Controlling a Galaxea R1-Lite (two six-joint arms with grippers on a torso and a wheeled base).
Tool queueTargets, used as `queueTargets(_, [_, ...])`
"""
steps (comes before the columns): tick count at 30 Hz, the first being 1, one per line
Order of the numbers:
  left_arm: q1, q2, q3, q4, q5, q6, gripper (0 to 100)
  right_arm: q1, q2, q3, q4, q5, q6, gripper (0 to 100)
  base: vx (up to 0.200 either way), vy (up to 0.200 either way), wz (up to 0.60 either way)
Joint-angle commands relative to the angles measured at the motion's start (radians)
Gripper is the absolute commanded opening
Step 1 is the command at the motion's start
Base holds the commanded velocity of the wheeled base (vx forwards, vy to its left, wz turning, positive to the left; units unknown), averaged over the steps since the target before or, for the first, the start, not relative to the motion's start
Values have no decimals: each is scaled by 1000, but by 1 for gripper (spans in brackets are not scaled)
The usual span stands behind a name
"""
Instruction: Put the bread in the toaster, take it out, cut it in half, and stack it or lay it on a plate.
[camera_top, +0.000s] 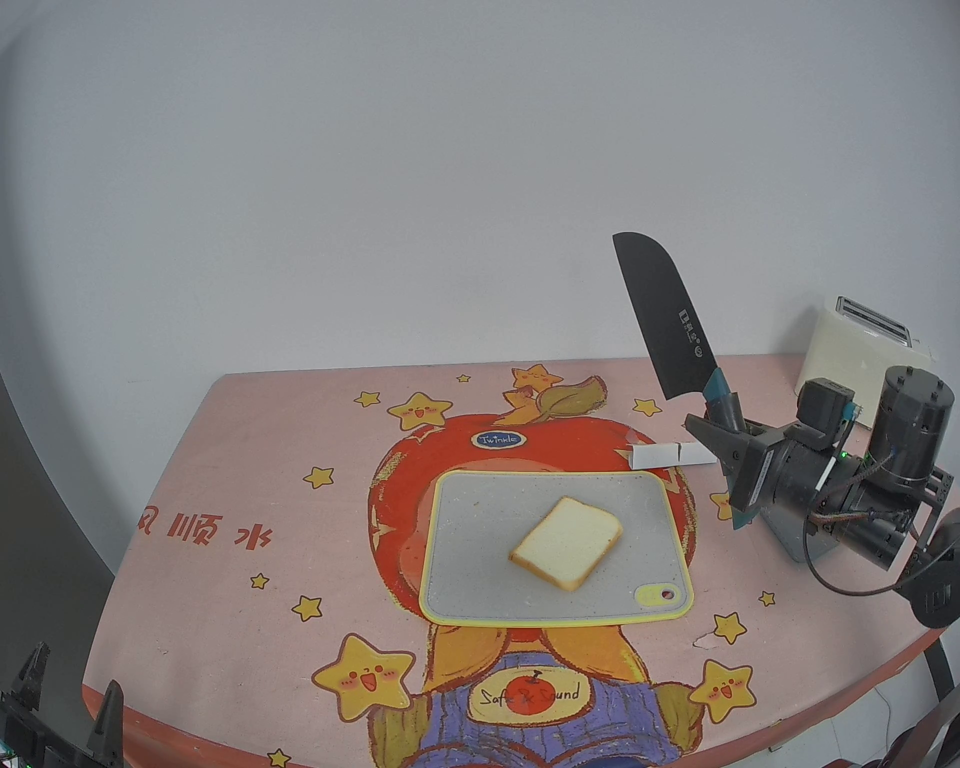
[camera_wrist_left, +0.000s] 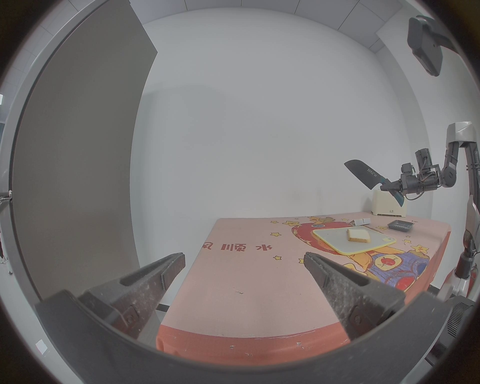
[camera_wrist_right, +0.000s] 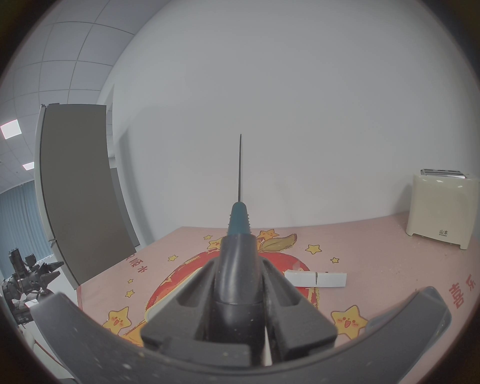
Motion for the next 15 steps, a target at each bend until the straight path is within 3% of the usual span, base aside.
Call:
queueTargets(1, [0, -10, 16, 0, 0, 2, 100, 4, -5, -135, 143, 4, -1, 0, 0, 0, 0])
queueTargets(4, [0, -10, 16, 0, 0, 0, 100, 7, -13, -187, 240, 2, -6, 0, 0, 0, 0])
queueTargets(7, [0, -10, 16, 0, 0, 0, 100, 10, -39, -286, 444, 2, -53, 0, 0, 0, 0])
queueTargets(15, [0, -10, 16, 0, 0, 0, 100, 60, -45, -334, 629, -4, -84, 0, 0, 0, 0])
